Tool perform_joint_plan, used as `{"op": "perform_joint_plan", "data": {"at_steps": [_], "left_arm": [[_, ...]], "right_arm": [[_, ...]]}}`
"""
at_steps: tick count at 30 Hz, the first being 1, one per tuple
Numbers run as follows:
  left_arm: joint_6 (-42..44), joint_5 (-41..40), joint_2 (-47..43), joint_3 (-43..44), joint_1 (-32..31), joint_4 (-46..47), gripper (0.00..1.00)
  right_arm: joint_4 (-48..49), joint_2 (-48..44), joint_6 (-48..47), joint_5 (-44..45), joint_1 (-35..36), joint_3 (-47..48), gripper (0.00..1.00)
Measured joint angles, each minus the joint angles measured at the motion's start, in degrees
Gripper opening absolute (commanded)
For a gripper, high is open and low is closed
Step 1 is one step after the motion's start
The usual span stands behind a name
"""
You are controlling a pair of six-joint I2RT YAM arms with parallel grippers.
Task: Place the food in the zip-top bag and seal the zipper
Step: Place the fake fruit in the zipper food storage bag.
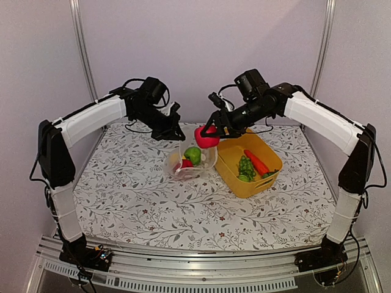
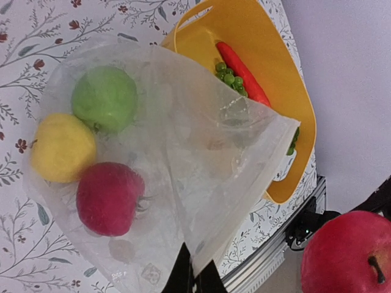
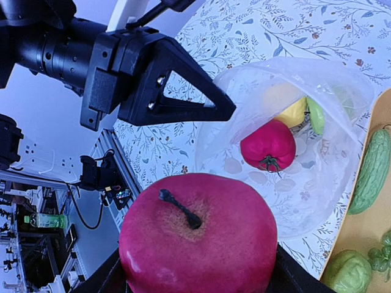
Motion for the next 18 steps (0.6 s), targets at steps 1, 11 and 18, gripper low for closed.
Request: {"op": "perform_joint_plan", "data": {"at_steps": [1,11,18], "left_arm": [[-0.11,0.09,0.0,0.0,0.02,0.0,0.0],[-0.59,0.79,0.0,0.0,0.07,0.02,0.0],[-0.79,1.29,-0.02,0.0,0.07,0.0,0.0]], "right_arm": [[0.48,0.63,0.13,-0.28,0.5,0.04,0.61],[3.65,5.97,2.64,2.84,1.88,0.04,0.62],[4.76,8.85,4.66,8.61,2.19,0.5,0.68]]}}
